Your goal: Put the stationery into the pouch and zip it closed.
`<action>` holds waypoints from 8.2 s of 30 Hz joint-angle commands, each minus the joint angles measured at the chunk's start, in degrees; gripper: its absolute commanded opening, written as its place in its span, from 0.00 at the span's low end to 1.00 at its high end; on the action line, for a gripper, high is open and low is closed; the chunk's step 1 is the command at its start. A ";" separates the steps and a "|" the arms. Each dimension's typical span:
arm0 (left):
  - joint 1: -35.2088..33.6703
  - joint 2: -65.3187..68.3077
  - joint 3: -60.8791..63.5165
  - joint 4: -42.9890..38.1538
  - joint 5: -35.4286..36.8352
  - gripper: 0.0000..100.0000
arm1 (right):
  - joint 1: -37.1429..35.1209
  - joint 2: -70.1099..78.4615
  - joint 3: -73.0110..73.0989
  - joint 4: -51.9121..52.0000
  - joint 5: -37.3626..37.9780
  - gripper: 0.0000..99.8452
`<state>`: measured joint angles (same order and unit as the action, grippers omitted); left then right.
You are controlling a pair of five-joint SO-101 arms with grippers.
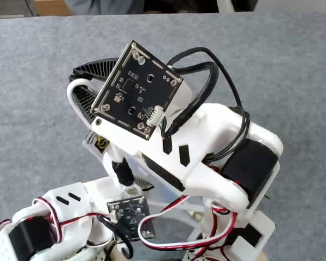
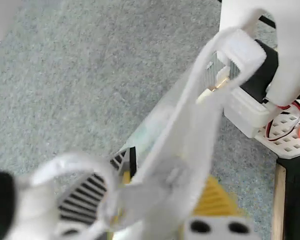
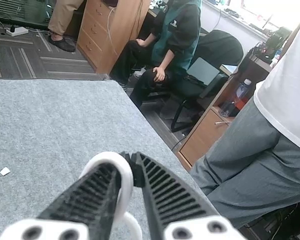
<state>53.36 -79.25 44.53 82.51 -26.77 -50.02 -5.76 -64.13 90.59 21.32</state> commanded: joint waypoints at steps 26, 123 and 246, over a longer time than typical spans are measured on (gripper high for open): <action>-9.63 1.05 -17.10 2.55 2.99 0.03 | 14.68 -0.40 0.04 6.95 -0.53 0.01; -20.88 0.62 -30.73 4.04 9.49 0.03 | 78.51 -20.44 73.45 -16.70 0.62 0.01; -14.29 2.55 -29.85 17.93 -9.14 0.29 | 16.18 -11.47 18.77 -14.24 0.70 0.01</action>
<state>40.26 -78.55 16.48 99.82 -34.42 -36.31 -17.45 -47.08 79.43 22.90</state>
